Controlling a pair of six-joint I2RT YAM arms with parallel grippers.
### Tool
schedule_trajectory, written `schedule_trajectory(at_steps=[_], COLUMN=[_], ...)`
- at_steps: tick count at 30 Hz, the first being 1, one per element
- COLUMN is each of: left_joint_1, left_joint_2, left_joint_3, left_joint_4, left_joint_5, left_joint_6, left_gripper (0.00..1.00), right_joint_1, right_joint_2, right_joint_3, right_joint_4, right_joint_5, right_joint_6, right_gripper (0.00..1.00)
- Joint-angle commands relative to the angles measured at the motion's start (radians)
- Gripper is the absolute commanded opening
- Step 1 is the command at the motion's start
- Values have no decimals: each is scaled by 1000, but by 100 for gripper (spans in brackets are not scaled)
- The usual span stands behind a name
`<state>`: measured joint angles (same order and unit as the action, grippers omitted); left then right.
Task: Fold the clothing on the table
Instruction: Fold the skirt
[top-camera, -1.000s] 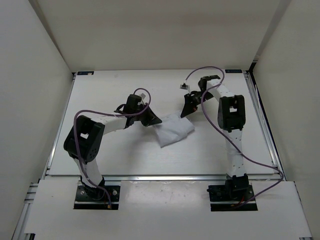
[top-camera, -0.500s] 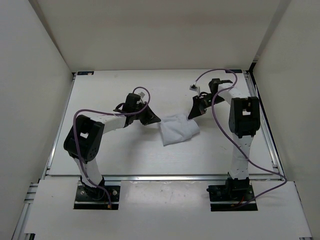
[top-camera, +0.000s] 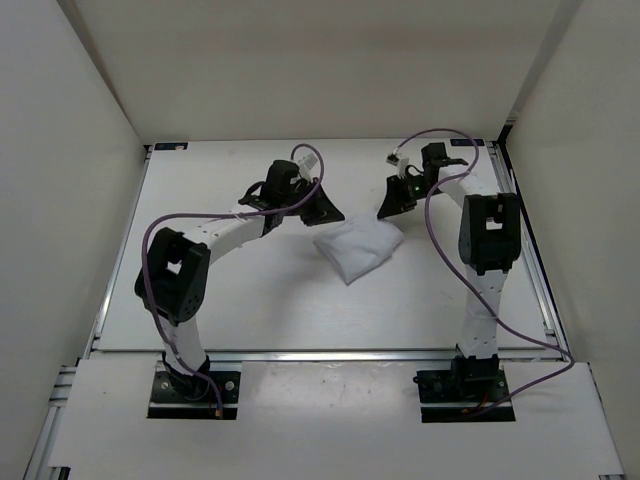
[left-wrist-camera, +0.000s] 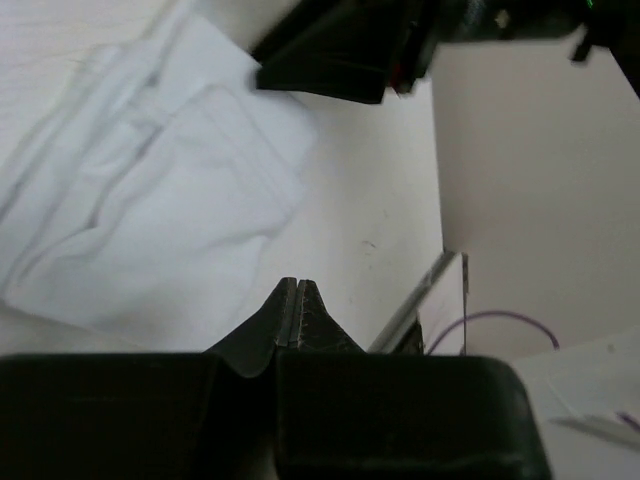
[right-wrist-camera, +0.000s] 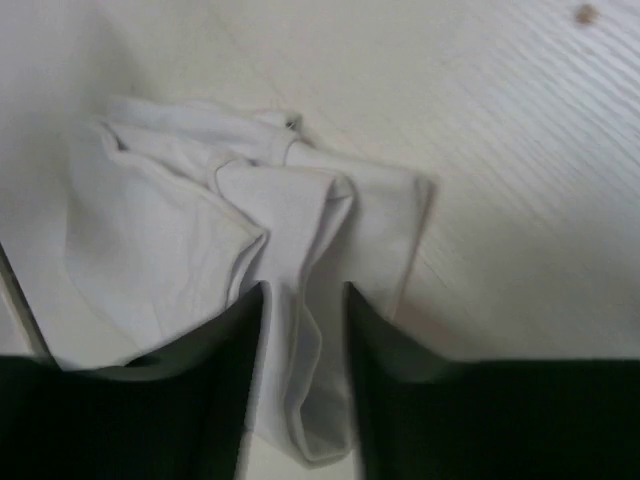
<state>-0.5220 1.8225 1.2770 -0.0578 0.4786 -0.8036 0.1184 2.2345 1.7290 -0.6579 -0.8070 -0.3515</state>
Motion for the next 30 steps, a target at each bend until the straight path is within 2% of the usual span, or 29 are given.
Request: schedule_trajectory(at_steps=[1, 2, 3, 4, 5, 7, 8, 9, 10, 15, 19, 21, 24, 28, 30], left_joint_1=[-12, -15, -10, -21, -15, -13, -15, -22, -23, -29, -18, -10, 7, 19, 20], left_joint_2=[-28, -11, -8, 15, 24, 56, 78, 98, 119, 211, 248, 267, 288, 316, 324], left_joint_3=[-40, -27, -19, -25, -39, -77, -77, -76, -73, -116, -110, -108, -111, -97, -88], left_joint_4=[117, 71, 32, 20, 71, 181, 211, 222, 231, 303, 279, 269, 294, 306, 306], left_joint_5=[181, 192, 198, 210, 209, 258, 264, 271, 279, 288, 279, 273, 276, 284, 287], left_joint_6=[27, 44, 81, 78, 66, -27, -38, -52, -63, -91, -69, -52, -75, -80, -83], left_gripper=[0, 0, 0, 0, 0, 0, 0, 0, 0, 0, 0, 0, 0, 0, 0], right_joint_1=[-14, -22, -26, -23, -29, -36, -37, -39, -36, -23, 6, 45, 110, 138, 141], right_joint_2=[-38, -35, -33, -39, -38, -61, -61, -71, -69, -35, -12, 17, 118, 215, 237], right_joint_3=[67, 75, 84, 87, 83, 64, 60, 58, 70, 153, 130, 147, 213, 218, 221], right_joint_4=[49, 38, 32, 30, 32, 50, 58, 58, 41, -127, -229, -291, -483, -496, -427], right_joint_5=[34, 34, 28, 25, 20, 0, -6, -32, -69, -296, -447, -445, -440, -442, -407], right_joint_6=[63, 65, 77, 91, 92, 120, 121, 123, 112, 22, -73, -121, -210, -202, -152], right_gripper=[43, 75, 85, 85, 82, 64, 44, 16, 0, 0, 0, 0, 0, 0, 0])
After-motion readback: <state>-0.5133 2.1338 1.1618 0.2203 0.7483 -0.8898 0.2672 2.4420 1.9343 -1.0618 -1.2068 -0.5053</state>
